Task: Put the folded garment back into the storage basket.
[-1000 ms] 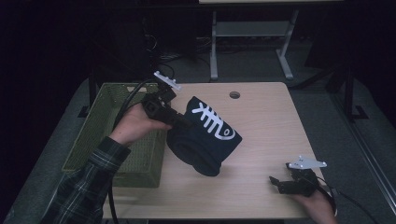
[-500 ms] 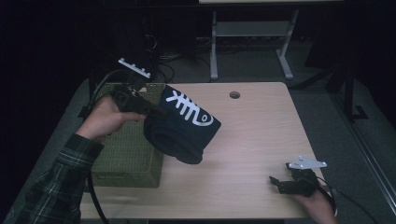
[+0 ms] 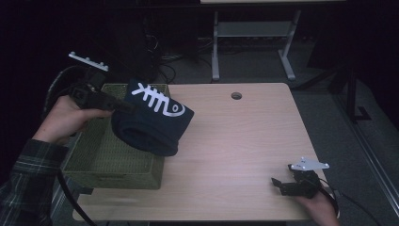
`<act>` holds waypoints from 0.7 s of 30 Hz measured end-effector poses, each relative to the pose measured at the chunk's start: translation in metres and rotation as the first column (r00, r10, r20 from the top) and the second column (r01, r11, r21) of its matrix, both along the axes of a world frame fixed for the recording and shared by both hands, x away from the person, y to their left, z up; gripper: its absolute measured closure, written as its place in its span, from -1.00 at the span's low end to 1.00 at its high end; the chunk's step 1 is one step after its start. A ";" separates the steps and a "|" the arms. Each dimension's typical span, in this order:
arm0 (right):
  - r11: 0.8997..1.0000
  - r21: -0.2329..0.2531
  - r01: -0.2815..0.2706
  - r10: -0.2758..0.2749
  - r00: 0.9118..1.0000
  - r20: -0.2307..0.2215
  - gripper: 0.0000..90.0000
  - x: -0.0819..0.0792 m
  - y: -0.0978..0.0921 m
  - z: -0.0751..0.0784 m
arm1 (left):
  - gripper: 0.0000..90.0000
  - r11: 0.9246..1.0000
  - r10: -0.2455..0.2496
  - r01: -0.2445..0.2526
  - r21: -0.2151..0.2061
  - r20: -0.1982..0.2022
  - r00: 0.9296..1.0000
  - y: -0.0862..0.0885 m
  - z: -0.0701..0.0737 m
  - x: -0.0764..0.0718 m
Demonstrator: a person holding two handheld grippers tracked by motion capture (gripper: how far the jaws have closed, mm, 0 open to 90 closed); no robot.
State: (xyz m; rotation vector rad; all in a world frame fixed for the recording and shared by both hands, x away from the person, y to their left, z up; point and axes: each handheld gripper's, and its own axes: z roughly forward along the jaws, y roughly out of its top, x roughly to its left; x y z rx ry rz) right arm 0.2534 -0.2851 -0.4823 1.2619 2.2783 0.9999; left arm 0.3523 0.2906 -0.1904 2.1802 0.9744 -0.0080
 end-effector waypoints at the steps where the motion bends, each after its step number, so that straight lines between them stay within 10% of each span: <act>1: 1.000 0.000 0.000 0.000 1.000 0.000 -0.70 0.000 0.000 0.000 | 0.62 1.000 0.014 -0.014 -0.003 0.003 1.000 0.004 0.001 -0.001; 21: 1.000 -0.002 0.006 -0.006 1.000 -0.001 -0.70 0.001 0.000 0.000 | 0.63 0.988 0.152 -0.152 -0.009 -0.004 0.988 0.063 -0.012 -0.015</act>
